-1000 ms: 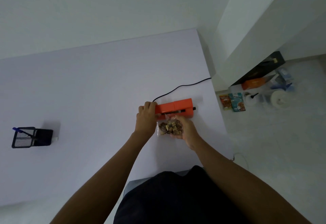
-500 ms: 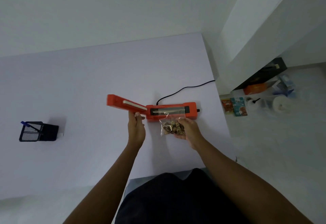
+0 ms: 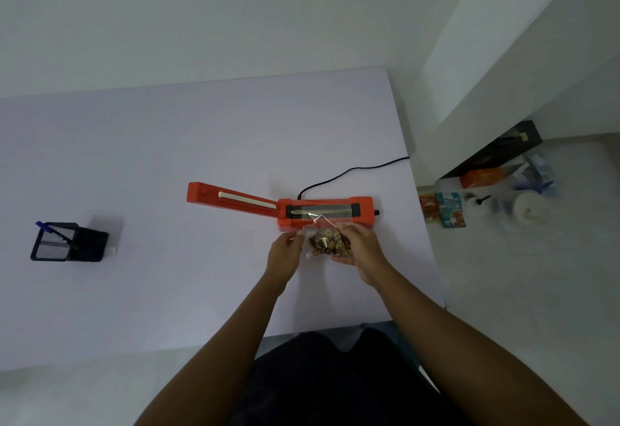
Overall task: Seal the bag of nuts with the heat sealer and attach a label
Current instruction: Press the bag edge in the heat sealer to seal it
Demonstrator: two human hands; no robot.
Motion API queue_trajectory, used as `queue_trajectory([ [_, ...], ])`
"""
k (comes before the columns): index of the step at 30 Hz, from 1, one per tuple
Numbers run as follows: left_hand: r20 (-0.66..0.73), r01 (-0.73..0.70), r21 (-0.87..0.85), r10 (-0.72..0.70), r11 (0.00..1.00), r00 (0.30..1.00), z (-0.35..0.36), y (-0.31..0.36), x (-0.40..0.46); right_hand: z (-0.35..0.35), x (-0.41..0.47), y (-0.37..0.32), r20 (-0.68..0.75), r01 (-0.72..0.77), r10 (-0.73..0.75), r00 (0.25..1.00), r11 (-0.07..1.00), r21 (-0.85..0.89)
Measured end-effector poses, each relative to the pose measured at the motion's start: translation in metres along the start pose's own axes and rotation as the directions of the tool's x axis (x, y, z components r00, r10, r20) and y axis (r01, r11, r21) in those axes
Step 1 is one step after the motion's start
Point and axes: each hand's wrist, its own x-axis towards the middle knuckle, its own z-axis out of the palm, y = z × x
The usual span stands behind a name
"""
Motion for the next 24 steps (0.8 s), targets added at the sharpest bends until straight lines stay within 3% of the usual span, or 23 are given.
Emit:
queue_trajectory([
  [4,0.032,0.064,-0.176,-0.059,0.982,0.998,0.013,0.013,0.006,-0.004,-0.005,-0.009,0.022,0.059,-0.058,0.998,0.994,-0.092],
  [11,-0.075,0.07,-0.178,-0.084,0.981,0.994,0.016,0.022,0.015,-0.018,0.005,-0.015,0.005,0.204,-0.224,0.975,0.879,-0.43],
  [18,-0.231,0.001,-0.026,-0.007,1.0,0.973,0.019,0.026,0.019,-0.033,0.013,-0.016,-0.142,0.332,-0.531,0.836,0.694,-0.639],
  [24,-0.319,-0.048,0.1,0.078,0.994,0.944,0.022,0.034,0.018,-0.03,0.022,-0.026,-0.021,0.358,-0.523,0.852,0.611,-0.706],
])
